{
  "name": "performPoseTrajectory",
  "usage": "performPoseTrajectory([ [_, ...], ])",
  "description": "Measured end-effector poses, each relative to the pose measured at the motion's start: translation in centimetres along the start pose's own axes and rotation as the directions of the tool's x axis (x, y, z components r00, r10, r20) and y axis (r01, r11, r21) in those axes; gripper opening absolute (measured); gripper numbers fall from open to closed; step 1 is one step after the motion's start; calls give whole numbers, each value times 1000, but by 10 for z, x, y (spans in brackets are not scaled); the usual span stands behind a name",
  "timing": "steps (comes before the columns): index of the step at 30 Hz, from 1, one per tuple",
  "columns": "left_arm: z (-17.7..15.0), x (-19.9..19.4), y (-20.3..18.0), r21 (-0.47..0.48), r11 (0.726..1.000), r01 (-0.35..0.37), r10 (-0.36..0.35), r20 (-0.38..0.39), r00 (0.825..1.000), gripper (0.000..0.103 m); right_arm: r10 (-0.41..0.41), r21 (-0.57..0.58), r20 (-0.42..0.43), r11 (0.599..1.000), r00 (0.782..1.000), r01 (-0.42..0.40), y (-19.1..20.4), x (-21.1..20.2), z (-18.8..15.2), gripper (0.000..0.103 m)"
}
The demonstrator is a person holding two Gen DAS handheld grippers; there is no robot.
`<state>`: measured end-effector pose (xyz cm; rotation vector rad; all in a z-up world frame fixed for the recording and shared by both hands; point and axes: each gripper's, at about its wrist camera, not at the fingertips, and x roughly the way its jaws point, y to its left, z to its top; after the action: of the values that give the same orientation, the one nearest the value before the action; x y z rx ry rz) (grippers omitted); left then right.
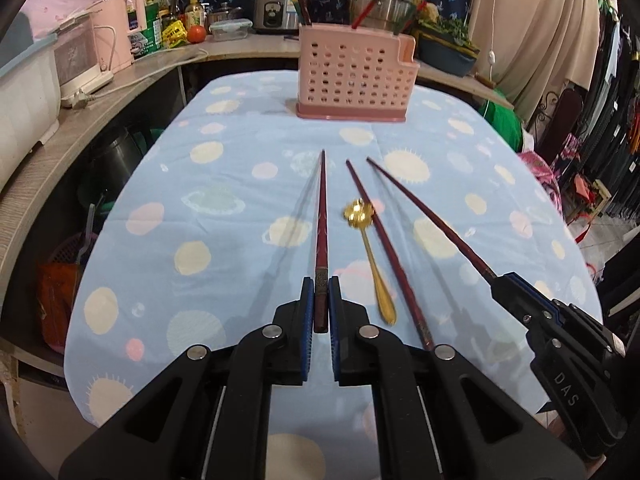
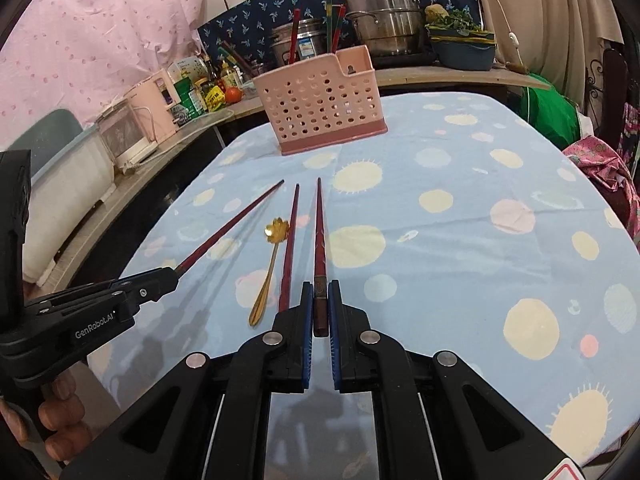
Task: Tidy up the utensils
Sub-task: 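Lift both dark-red chopsticks and lower them into the pink holder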
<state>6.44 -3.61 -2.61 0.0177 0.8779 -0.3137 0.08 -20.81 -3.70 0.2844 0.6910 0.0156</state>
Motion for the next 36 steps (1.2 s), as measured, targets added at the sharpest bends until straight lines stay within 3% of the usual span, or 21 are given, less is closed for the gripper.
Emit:
performPoseTrajectory([
  [13,79,-42,14,-59,998,24,-14,163,986,7,35,66,162,997,986,-46,-16,-30,81,7],
  [30,177,-56,22,-71,996,52,-30,273,961,7,75,113,227,988,971,-102,-30,-22,168,7],
  [36,212,-68,21,-71,995,69,-42,324,945,7,72,75,300,992,951,-99,-23,-28,204,7],
])
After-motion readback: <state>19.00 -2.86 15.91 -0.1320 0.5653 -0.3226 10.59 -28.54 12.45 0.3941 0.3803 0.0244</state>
